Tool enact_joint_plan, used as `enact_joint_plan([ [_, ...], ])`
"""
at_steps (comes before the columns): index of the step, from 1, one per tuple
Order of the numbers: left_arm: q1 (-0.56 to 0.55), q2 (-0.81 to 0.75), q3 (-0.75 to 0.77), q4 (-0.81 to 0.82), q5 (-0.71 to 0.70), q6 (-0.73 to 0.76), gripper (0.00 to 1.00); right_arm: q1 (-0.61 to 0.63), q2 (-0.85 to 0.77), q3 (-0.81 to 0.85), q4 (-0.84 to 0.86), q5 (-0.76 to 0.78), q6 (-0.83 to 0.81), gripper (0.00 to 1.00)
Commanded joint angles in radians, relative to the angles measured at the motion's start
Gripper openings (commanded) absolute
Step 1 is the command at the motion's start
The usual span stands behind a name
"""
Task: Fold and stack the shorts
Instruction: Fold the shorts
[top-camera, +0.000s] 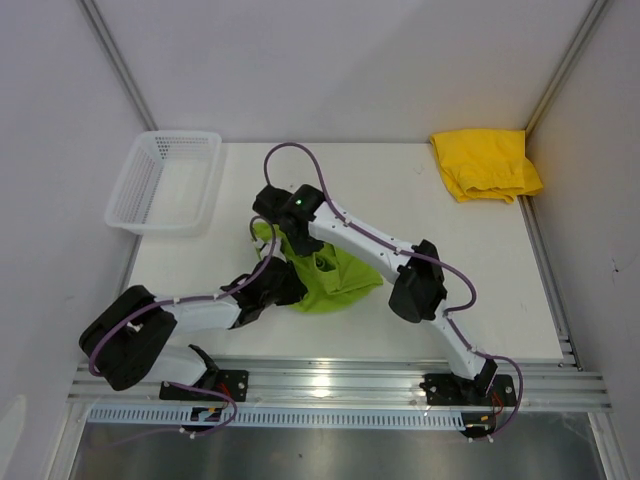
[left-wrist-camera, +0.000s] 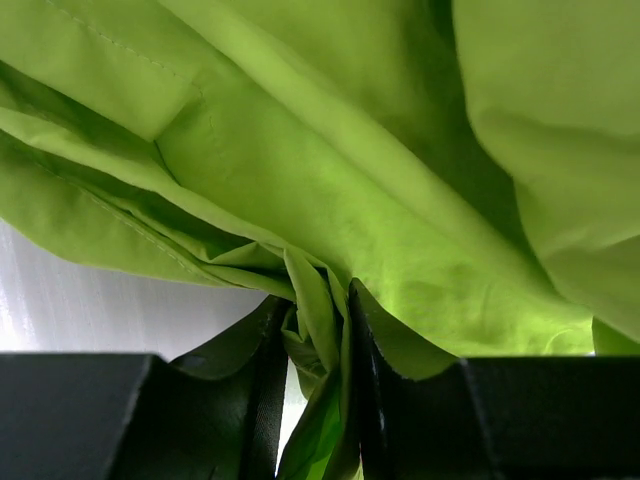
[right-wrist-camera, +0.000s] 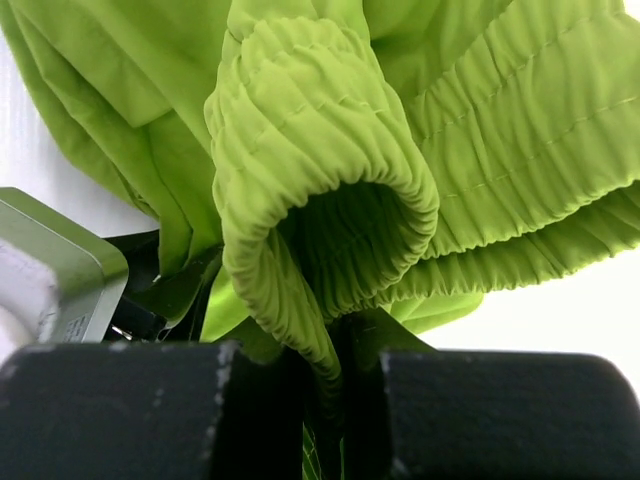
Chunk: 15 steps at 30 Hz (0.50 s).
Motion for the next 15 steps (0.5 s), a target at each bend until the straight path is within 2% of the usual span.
enact_joint_plan([
  [1, -0.006, 0.000, -0.043, 0.017, -0.007, 0.008, 0.33, 0.020, 0.028, 0.025, -0.117, -0.050, 0.011, 0.03],
  [5, -0.006, -0.001, -0.065, 0.039, -0.004, 0.000, 0.33, 0.011, 0.048, 0.010, -0.073, -0.073, 0.020, 0.19],
  [7, -0.007, -0.004, -0.080, 0.054, 0.001, -0.006, 0.32, 0.002, 0.058, 0.000, -0.050, -0.085, 0.027, 0.19],
  [10, -0.009, -0.010, -0.095, 0.068, -0.007, -0.013, 0.33, -0.006, 0.041, -0.024, 0.012, -0.100, 0.051, 0.40],
  [13, -0.009, -0.021, -0.105, 0.073, -0.013, -0.016, 0.33, -0.016, 0.018, -0.041, 0.055, -0.104, 0.080, 0.47],
  [15, -0.009, -0.033, -0.115, 0.076, -0.019, -0.023, 0.33, -0.027, -0.033, -0.084, 0.119, -0.136, 0.080, 0.55],
])
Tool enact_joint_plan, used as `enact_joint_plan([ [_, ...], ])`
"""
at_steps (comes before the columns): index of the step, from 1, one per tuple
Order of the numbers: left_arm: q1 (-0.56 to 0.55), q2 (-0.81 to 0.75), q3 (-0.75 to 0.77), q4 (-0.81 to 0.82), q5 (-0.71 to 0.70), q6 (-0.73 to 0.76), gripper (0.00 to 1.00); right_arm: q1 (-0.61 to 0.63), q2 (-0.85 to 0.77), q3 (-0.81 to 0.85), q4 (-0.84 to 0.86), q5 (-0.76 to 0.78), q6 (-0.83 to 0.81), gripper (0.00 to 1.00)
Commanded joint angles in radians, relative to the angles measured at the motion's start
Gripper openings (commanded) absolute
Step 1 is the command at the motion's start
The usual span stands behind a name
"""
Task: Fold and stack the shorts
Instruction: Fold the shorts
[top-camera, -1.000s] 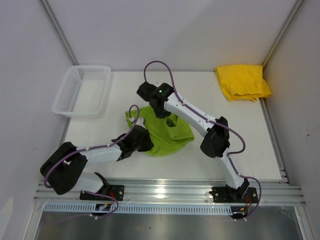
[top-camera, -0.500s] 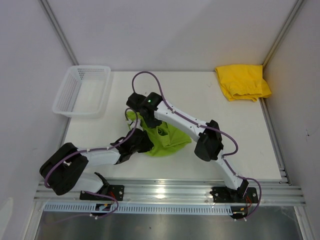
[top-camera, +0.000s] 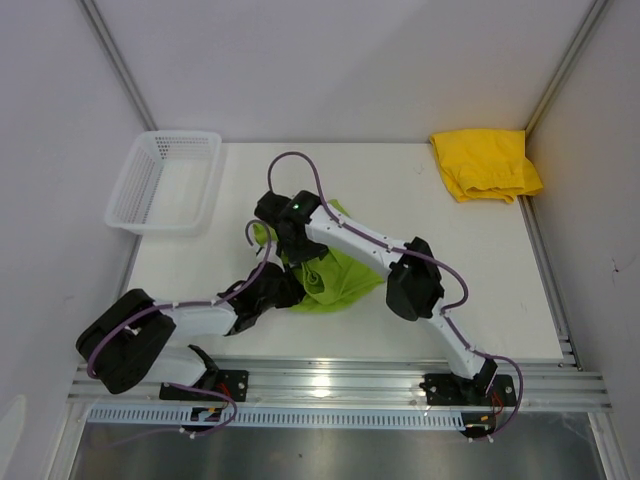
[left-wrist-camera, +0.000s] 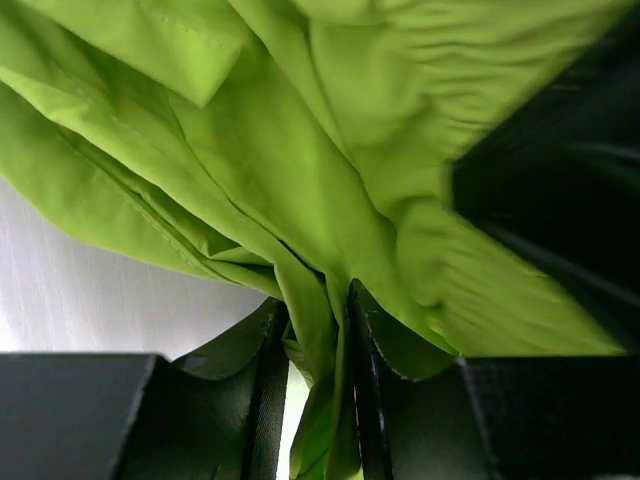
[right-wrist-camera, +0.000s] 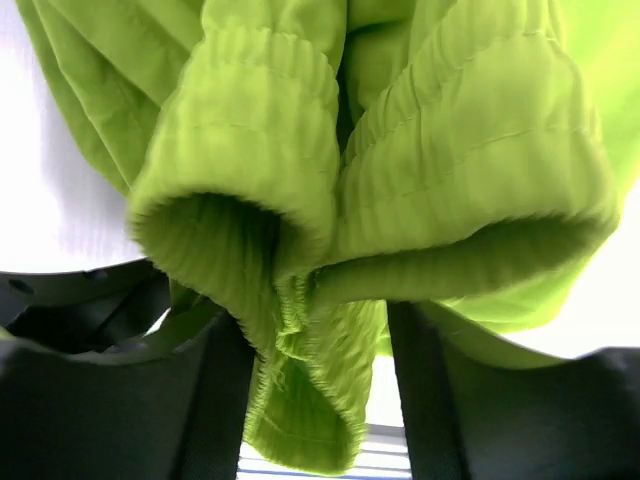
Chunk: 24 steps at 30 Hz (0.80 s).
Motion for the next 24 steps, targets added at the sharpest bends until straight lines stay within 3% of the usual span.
enact_joint_plan([
  [1, -0.007, -0.017, -0.039, -0.047, -0.020, 0.001, 0.33, -0.015, -0.109, -0.051, 0.123, -0.038, 0.036, 0.57],
  [7, -0.007, -0.057, -0.046, -0.071, -0.028, -0.008, 0.33, -0.076, -0.334, -0.332, 0.385, -0.158, 0.069, 0.58],
  [12, -0.007, -0.094, -0.057, -0.102, -0.028, -0.020, 0.34, -0.187, -0.632, -0.711, 0.833, -0.414, 0.129, 0.60],
  [14, -0.007, -0.105, -0.062, -0.110, -0.026, -0.024, 0.34, -0.225, -0.706, -0.778, 0.905, -0.506, 0.140, 0.62],
  [18, -0.007, -0.160, -0.060, -0.159, -0.032, -0.025, 0.35, -0.256, -0.746, -0.843, 0.953, -0.560, 0.129, 0.63],
  [21, -0.007, -0.244, -0.037, -0.275, -0.048, -0.022, 0.39, -0.282, -0.758, -0.913, 1.032, -0.598, 0.128, 0.57],
  [24, -0.006, -0.344, -0.007, -0.439, -0.071, -0.025, 0.50, -0.311, -0.764, -1.022, 1.160, -0.646, 0.148, 0.48],
])
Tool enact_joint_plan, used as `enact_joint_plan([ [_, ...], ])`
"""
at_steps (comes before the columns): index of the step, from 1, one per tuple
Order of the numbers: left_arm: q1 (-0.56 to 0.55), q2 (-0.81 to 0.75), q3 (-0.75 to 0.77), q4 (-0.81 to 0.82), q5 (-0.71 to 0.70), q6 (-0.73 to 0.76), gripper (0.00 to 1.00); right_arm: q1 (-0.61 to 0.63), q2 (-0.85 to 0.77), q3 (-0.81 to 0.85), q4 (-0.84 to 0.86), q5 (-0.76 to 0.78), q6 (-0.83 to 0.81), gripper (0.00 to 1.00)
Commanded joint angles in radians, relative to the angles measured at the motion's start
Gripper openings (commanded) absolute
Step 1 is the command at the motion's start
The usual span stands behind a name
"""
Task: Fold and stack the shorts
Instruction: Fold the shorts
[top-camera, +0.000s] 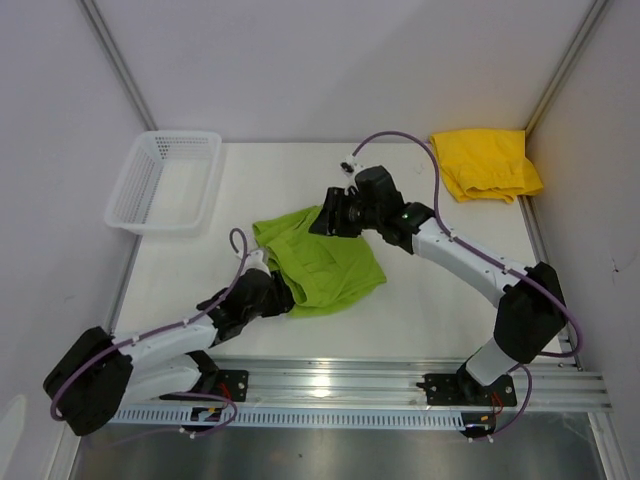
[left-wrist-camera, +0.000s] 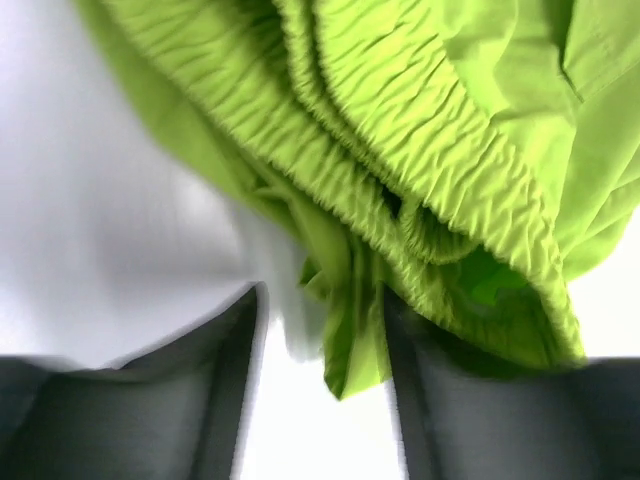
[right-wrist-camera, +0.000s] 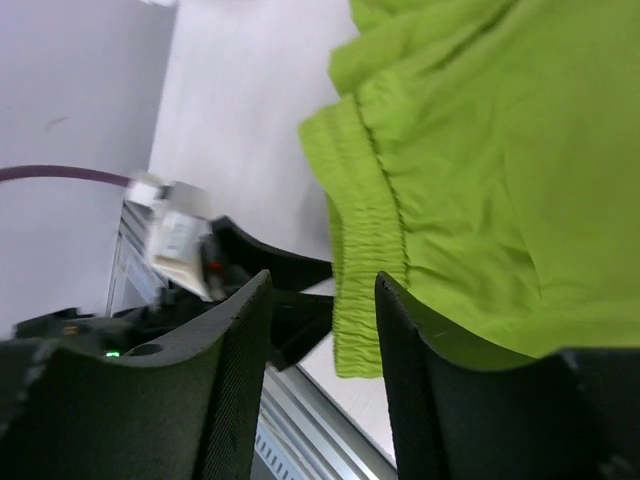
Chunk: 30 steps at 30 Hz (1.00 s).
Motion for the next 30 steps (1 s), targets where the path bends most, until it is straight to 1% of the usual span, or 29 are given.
enact_joint_plan([
  [1, -0.004, -0.102, 0.045, -0.208, -0.050, -0.014, 0.60, -0.050, -0.007, -0.093, 0.181, -0.083, 0.022, 0.47],
  [2, -0.004, -0.146, 0.066, -0.286, -0.052, -0.021, 0.65, -0.057, -0.001, -0.122, 0.199, -0.083, 0.022, 0.47],
  [3, -0.004, -0.167, 0.073, -0.320, -0.054, -0.023, 0.69, -0.067, 0.005, -0.134, 0.230, -0.081, 0.019, 0.46],
  [4, -0.004, -0.185, 0.079, -0.351, -0.058, -0.024, 0.76, -0.075, 0.013, -0.145, 0.244, -0.081, 0.018, 0.46],
  [7, -0.004, -0.263, 0.102, -0.430, -0.064, -0.024, 0.81, -0.119, 0.046, -0.188, 0.329, -0.104, 0.016, 0.45],
  [8, -0.003, -0.283, 0.120, -0.434, -0.063, -0.015, 0.81, -0.129, 0.050, -0.205, 0.357, -0.113, 0.024, 0.44],
  [9, -0.003, -0.311, 0.126, -0.437, -0.064, -0.011, 0.82, -0.138, 0.053, -0.241, 0.410, -0.121, 0.040, 0.41],
  [11, 0.003, -0.320, 0.178, -0.430, -0.064, 0.021, 0.84, -0.155, 0.065, -0.277, 0.466, -0.161, 0.065, 0.37],
  [12, 0.018, -0.311, 0.197, -0.422, -0.060, 0.032, 0.84, -0.156, 0.068, -0.316, 0.524, -0.176, 0.091, 0.37],
  [14, 0.057, -0.256, 0.262, -0.404, -0.034, 0.072, 0.84, -0.152, 0.068, -0.358, 0.567, -0.187, 0.113, 0.36],
  [15, 0.110, -0.230, 0.277, -0.370, 0.024, 0.084, 0.84, -0.146, 0.068, -0.407, 0.625, -0.194, 0.123, 0.35],
  [17, 0.175, -0.146, 0.324, -0.329, 0.095, 0.104, 0.84, -0.140, 0.071, -0.456, 0.688, -0.217, 0.168, 0.34],
  [18, 0.227, -0.119, 0.335, -0.289, 0.147, 0.111, 0.84, -0.127, 0.079, -0.499, 0.757, -0.242, 0.186, 0.33],
  [19, 0.248, -0.069, 0.344, -0.272, 0.159, 0.115, 0.84, -0.120, 0.080, -0.519, 0.788, -0.253, 0.212, 0.32],
  [21, 0.287, -0.018, 0.392, -0.233, 0.209, 0.137, 0.84, -0.080, 0.088, -0.547, 0.843, -0.256, 0.231, 0.31],
  [22, 0.295, 0.035, 0.422, -0.230, 0.213, 0.146, 0.83, -0.065, 0.091, -0.556, 0.846, -0.254, 0.238, 0.30],
  [24, 0.321, 0.082, 0.445, -0.201, 0.239, 0.144, 0.82, -0.032, 0.108, -0.561, 0.879, -0.253, 0.251, 0.26],
  [25, 0.330, 0.103, 0.442, -0.181, 0.285, 0.125, 0.81, -0.005, 0.116, -0.567, 0.894, -0.257, 0.269, 0.25],
  [27, 0.353, 0.152, 0.432, -0.111, 0.330, 0.106, 0.80, 0.020, 0.131, -0.567, 0.940, -0.259, 0.284, 0.22],
  [30, 0.359, 0.215, 0.435, -0.068, 0.353, 0.092, 0.79, 0.060, 0.174, -0.556, 0.972, -0.260, 0.300, 0.20],
])
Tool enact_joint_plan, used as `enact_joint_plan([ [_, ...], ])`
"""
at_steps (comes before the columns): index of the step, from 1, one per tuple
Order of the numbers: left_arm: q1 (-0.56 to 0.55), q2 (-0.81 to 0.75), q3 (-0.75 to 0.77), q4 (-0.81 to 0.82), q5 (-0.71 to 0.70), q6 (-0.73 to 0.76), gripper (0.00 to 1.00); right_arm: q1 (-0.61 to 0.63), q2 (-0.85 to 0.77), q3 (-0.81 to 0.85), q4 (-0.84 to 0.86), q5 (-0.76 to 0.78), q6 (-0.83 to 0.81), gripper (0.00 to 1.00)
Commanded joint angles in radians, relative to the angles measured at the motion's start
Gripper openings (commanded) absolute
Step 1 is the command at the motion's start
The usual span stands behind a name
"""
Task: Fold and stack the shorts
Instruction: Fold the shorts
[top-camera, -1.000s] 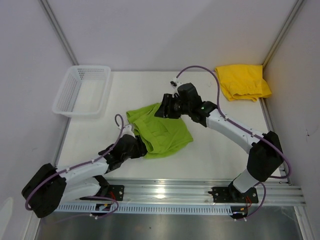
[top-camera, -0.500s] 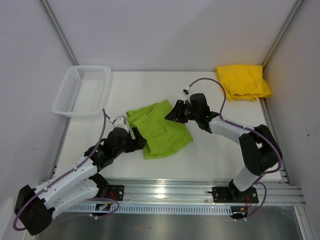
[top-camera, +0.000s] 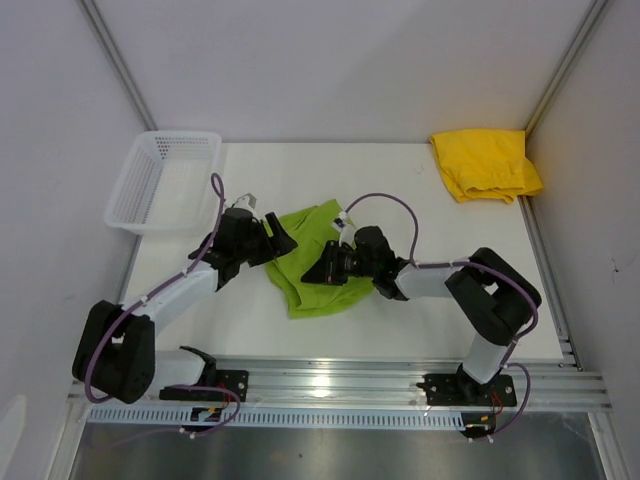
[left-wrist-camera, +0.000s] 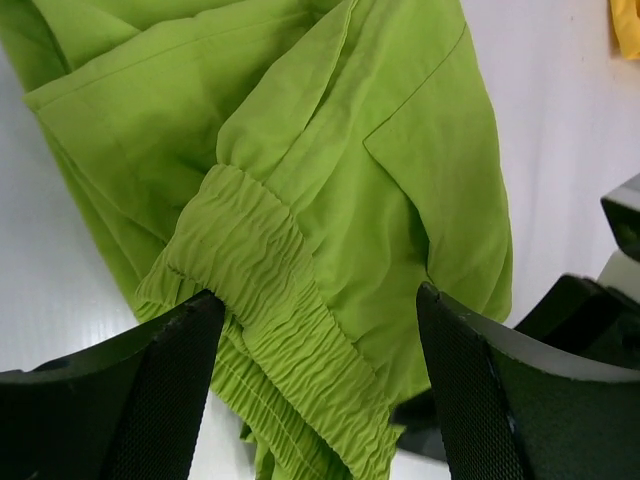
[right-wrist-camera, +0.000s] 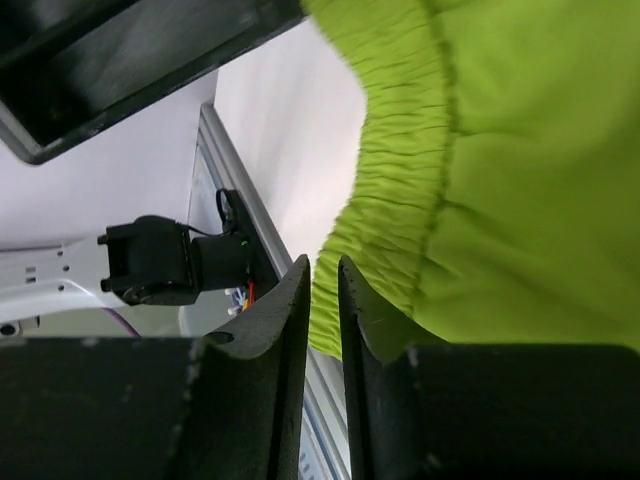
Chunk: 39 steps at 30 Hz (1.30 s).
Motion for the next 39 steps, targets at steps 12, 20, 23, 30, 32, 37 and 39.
enact_joint_plan([
  [12, 0.068, 0.234, -0.011, 0.154, 0.040, -0.003, 0.78, 0.105, 0.349, -0.039, 0.372, -0.017, 0.142, 0.14],
  [20, 0.073, 0.245, 0.038, 0.111, -0.006, 0.019, 0.77, 0.097, 0.242, 0.018, 0.279, -0.042, 0.102, 0.20],
  [23, 0.073, 0.211, 0.064, 0.061, -0.043, 0.029, 0.77, 0.094, 0.147, 0.076, 0.160, -0.048, 0.055, 0.31],
  [30, 0.071, 0.102, 0.121, -0.071, -0.094, 0.057, 0.82, -0.024, -0.045, 0.144, -0.146, -0.032, -0.091, 0.70],
  [32, 0.071, 0.073, 0.120, -0.099, -0.130, 0.059, 0.85, -0.097, -0.094, 0.137, -0.213, -0.037, -0.123, 0.75],
  [37, 0.066, -0.020, 0.094, -0.157, -0.140, 0.062, 0.87, -0.243, -0.131, 0.153, -0.367, -0.086, -0.243, 0.80],
  [39, 0.044, -0.059, 0.057, -0.156, -0.133, 0.053, 0.88, -0.311, -0.126, 0.166, -0.408, -0.098, -0.288, 0.86],
])
